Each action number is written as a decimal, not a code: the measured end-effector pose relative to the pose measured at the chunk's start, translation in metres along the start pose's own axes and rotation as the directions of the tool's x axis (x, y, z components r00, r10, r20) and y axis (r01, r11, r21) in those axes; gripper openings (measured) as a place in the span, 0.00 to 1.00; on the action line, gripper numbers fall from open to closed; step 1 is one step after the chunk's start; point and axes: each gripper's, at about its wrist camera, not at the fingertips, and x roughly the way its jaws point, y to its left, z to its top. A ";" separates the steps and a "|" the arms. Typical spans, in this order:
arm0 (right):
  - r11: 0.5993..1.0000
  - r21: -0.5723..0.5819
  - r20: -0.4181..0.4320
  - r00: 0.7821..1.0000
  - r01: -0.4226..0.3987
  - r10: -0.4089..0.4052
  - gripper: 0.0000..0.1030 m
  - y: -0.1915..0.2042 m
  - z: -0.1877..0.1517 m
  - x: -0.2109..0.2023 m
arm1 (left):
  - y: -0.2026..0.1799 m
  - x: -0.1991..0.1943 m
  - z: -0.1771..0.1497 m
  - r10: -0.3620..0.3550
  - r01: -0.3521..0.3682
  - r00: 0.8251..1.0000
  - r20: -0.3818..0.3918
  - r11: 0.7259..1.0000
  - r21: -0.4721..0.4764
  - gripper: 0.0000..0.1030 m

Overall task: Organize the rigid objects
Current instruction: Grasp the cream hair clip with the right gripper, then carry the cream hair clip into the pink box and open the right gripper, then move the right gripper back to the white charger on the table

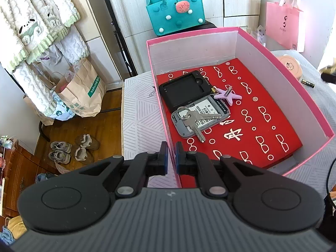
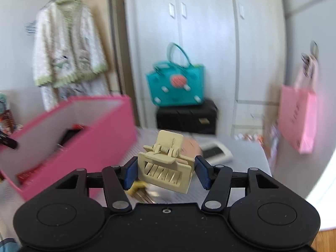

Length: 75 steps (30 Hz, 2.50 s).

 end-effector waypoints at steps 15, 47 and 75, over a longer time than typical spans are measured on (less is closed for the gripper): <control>0.905 -0.303 -0.051 0.954 -0.297 0.296 0.61 0.088 0.093 0.052 | 0.000 0.002 0.000 -0.009 0.009 1.000 0.008 1.000 -0.022 0.06; 0.976 -0.105 -0.210 0.963 -0.192 0.167 0.42 0.000 0.067 0.022 | 0.002 0.001 -0.003 -0.015 0.016 1.000 0.027 0.999 -0.034 0.06; 0.977 -0.146 -0.230 0.966 -0.157 0.121 0.56 -0.016 -0.028 0.088 | -0.002 -0.002 -0.004 0.001 0.001 1.000 0.025 0.998 -0.061 0.06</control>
